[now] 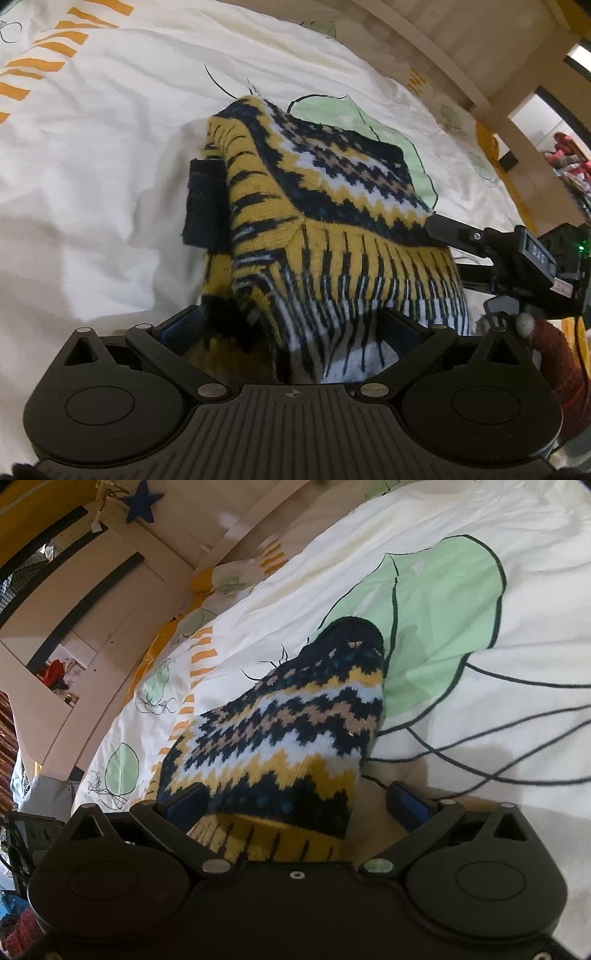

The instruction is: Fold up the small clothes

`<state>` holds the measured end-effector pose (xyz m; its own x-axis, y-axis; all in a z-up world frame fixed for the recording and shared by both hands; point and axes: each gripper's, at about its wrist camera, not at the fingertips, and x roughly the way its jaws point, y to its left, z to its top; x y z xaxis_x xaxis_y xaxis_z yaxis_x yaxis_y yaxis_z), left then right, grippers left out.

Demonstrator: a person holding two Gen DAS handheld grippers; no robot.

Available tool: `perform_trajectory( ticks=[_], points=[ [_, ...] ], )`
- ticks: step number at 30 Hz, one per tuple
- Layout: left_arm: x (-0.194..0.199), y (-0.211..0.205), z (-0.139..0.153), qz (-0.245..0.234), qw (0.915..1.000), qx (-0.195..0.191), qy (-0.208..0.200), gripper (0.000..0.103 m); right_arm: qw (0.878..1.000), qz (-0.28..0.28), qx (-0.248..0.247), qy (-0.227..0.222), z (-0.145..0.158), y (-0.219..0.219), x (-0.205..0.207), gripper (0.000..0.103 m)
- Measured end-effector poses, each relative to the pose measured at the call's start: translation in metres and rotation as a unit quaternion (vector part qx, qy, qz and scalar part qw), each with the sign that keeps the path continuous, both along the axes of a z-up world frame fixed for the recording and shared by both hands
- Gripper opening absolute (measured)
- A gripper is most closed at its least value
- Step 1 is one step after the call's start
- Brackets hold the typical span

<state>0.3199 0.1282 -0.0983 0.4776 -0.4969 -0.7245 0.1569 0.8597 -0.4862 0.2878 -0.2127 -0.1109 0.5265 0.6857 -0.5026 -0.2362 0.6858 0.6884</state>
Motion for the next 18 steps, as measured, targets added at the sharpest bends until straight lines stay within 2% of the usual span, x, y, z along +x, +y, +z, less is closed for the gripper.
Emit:
perform_trajectory(
  ticks=[7, 12, 15, 18],
  points=[
    [0.021, -0.002, -0.006, 0.002, 0.9991, -0.043, -0.005, 0.103, 1.000, 0.014, 0.027, 0.000, -0.004, 0.011, 0.025, 0.103],
    [0.026, -0.009, -0.004, -0.005, 0.9993, -0.036, -0.005, 0.102, 0.999, 0.020, 0.042, 0.008, -0.007, 0.022, 0.044, 0.103],
    [0.024, -0.006, -0.004, 0.005, 0.9988, -0.048, 0.008, 0.101, 0.999, 0.026, 0.045, 0.008, -0.007, 0.023, 0.045, 0.103],
    [0.019, -0.002, -0.001, 0.016, 0.9986, -0.046, 0.018, 0.092, 0.998, 0.051, 0.045, -0.002, -0.008, 0.017, 0.038, 0.102]
  ],
)
